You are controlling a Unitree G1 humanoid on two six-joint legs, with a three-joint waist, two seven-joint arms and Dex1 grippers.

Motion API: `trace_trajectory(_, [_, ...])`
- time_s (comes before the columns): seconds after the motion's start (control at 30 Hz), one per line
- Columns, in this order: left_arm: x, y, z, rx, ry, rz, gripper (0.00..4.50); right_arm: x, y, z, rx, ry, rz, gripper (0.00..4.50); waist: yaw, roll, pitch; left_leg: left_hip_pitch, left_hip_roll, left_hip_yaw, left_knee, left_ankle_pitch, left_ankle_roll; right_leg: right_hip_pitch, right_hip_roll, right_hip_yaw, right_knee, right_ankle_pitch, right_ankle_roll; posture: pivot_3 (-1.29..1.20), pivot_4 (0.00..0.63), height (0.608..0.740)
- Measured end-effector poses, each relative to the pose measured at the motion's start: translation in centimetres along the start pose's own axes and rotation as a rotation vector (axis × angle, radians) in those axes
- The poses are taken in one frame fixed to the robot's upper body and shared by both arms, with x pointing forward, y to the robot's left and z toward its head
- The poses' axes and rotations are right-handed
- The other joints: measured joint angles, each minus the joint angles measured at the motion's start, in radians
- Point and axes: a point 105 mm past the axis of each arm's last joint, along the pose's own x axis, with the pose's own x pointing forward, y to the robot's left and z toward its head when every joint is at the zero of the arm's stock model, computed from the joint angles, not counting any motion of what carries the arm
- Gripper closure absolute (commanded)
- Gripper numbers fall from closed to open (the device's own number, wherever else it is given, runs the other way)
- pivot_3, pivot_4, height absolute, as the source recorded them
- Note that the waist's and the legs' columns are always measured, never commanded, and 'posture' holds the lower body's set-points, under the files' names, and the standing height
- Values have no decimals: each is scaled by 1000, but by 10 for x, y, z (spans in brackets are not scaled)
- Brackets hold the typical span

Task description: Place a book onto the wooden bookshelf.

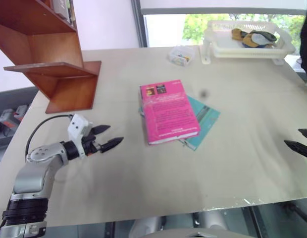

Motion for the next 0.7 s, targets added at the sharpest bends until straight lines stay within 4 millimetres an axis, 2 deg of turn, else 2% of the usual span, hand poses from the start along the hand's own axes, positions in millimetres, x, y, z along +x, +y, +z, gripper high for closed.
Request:
trace_trajectory(0.4, [-13, 5, 0, -4, -4, 42, 124, 3, -2, 1, 2, -8, 2, 0, -2, 0, 0, 0, 0, 0, 0, 0, 0, 0, 0, 0, 0, 0, 0, 0, 150, 740])
trace_trajectory(0.7, [-15, 6, 1, -5, 1, 45, 124, 11, -2, 5, -12, -17, 19, 0, -2, 0, 0, 0, 0, 0, 0, 0, 0, 0, 0, 0, 0, 0, 0, 0, 150, 740])
